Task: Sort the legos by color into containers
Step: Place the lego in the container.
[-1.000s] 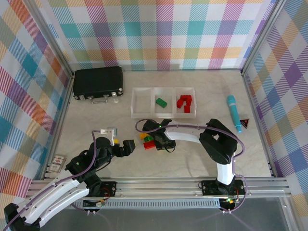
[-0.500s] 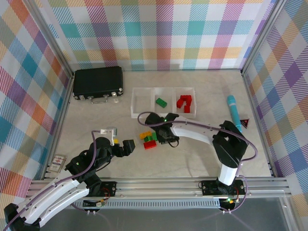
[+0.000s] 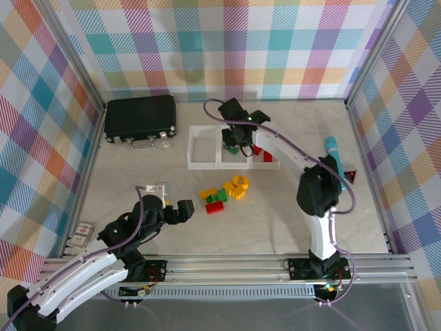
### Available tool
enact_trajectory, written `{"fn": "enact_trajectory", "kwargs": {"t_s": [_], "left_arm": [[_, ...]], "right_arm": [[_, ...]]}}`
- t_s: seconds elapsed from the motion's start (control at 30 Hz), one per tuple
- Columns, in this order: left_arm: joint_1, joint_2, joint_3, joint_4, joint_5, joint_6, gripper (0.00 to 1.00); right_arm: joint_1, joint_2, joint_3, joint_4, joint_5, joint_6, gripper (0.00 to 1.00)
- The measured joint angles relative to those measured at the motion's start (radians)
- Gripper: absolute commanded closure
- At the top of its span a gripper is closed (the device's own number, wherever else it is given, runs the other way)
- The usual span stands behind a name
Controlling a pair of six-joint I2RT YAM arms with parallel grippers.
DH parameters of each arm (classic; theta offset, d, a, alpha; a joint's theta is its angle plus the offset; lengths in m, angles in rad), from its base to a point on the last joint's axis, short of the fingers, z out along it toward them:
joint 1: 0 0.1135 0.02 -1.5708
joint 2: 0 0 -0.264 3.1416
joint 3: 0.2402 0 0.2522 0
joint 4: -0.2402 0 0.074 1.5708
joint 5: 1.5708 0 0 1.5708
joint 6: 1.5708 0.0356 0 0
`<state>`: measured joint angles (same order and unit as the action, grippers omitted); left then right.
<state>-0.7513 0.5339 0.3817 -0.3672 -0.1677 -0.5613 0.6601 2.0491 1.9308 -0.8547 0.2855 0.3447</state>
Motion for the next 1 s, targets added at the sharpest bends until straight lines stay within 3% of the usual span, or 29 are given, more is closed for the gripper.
{"fn": "enact_trajectory", "kwargs": {"t_s": [0.17, 0.33, 0.5, 0.6, 0.83, 1.0], "left_arm": [[0.000, -0.021, 0.001, -0.036, -0.018, 0.000, 0.00], [0.000, -0.050, 0.003, -0.086, -0.029, 0.000, 0.00], [0.000, -0.076, 0.003, -0.113, -0.037, -0.003, 0.00], [0.000, -0.074, 0.003, -0.124, -0.045, -0.003, 0.00], [0.000, -0.040, 0.010, -0.128, -0.055, -0.003, 0.00], [0.000, -0.025, 0.024, -0.128, -0.051, -0.003, 0.00]], "right_arm": [[-0.030, 0.179, 0.156, -0.019, -0.027, -0.059, 0.72], [-0.052, 0.236, 0.177, -0.030, -0.050, -0.077, 0.65], [-0.065, 0.259, 0.214, -0.049, -0.079, -0.098, 0.43], [-0.068, 0.258, 0.218, -0.063, -0.085, -0.106, 0.29], [-0.070, 0.214, 0.218, -0.114, -0.086, -0.125, 0.20], [-0.070, 0.044, 0.181, -0.127, -0.091, -0.126, 0.17]]}}
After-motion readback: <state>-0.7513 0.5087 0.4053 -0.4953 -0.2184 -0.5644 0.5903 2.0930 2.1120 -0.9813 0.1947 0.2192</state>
